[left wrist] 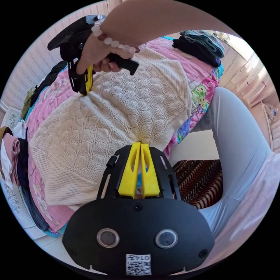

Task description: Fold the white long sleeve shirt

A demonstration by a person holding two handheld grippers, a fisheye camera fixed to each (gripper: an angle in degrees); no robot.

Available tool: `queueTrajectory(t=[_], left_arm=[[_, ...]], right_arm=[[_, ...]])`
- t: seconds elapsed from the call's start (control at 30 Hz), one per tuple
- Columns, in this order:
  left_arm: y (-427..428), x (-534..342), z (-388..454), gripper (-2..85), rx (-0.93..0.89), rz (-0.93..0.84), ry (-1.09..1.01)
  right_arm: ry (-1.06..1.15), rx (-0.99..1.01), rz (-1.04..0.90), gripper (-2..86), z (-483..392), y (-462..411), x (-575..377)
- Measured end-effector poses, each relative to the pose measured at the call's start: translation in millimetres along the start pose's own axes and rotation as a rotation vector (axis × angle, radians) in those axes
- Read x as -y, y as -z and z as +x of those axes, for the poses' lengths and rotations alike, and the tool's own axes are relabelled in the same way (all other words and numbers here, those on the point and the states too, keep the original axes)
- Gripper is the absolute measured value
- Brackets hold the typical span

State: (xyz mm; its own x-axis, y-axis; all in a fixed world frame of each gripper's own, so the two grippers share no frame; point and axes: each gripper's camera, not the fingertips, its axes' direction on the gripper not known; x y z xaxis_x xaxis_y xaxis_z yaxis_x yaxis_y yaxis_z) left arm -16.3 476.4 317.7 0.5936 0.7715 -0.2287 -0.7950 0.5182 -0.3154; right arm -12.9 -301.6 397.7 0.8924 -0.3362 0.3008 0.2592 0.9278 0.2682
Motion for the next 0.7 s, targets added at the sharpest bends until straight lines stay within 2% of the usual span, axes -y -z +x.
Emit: queueTrajectory(t=[0.07,0.17,0.23,0.3,0.33,0.5,0.6,0.7], left_arm=[[5.7,1.7,-4.8,-1.0,-0.047,0.004,0.036],[28.0,-5.6,-14.8,-1.0,-0.131,0.103,0.121],[44.0,-11.0,-21.1,-0.9,-0.16,0.155,0.174],[53.0,-12.0,-24.6,-0.9,-0.151,0.177,0.201],[57.6,-10.7,-26.7,-0.9,-0.139,0.185,0.216],[70.1,9.9,-33.0,0.5,-0.14,0.194,0.287],[79.0,32.1,-28.9,3.5,-0.143,0.216,0.276],[85.3,61.1,-19.9,6.2,-0.122,0.205,0.222]], right_arm=[[0.0,0.08,0.087,-0.4,13.6,10.8,-21.0],[-0.03,0.219,0.352,-0.1,40.6,42.6,-92.7],[-0.179,0.23,0.487,0.3,69.1,52.2,-170.4],[-0.372,0.243,0.536,0.9,92.0,43.5,-229.2],[-0.476,0.297,0.554,1.7,104.3,33.0,-263.5],[-0.621,0.429,0.478,10.2,131.9,-5.5,-324.5],[-0.526,0.424,0.507,12.2,140.8,-6.7,-325.3],[-0.497,0.454,0.4,10.5,149.7,-26.6,-322.3]])
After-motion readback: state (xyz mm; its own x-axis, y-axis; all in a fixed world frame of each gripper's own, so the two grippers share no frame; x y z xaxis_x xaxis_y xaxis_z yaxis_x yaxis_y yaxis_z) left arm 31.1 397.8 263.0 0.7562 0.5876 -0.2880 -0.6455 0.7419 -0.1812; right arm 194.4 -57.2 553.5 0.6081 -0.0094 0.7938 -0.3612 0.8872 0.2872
